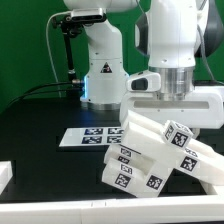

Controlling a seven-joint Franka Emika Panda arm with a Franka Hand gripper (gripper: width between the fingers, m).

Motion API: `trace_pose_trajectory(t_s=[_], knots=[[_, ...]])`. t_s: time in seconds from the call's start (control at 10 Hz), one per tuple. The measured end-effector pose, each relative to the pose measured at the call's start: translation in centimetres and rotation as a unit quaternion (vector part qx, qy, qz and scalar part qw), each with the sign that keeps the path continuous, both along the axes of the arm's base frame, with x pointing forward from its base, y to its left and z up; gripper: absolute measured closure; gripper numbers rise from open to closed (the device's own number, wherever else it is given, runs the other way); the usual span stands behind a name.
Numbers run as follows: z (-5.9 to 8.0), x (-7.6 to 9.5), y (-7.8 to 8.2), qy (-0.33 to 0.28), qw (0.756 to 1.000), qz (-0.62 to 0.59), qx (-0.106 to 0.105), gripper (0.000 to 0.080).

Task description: Assemble chair

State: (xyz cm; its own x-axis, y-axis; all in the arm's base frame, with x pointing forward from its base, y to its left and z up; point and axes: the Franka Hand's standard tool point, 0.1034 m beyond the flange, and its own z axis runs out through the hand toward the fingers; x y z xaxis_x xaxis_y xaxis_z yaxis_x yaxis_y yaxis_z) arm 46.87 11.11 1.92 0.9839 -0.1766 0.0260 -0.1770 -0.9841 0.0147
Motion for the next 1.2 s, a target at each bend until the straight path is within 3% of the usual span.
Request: trace_pose_trajectory(t_s=[0.3, 0.5, 1.2], knots=[[-0.28, -0.03, 0.09, 0.002, 1.000, 0.001, -0.001, 0.0151], [-0.27, -0.03, 0.09, 0.002, 1.000, 0.001, -0.001, 0.0409], [0.21, 0.09, 0.19, 0.001, 1.000, 0.001, 0.001, 0.0405]])
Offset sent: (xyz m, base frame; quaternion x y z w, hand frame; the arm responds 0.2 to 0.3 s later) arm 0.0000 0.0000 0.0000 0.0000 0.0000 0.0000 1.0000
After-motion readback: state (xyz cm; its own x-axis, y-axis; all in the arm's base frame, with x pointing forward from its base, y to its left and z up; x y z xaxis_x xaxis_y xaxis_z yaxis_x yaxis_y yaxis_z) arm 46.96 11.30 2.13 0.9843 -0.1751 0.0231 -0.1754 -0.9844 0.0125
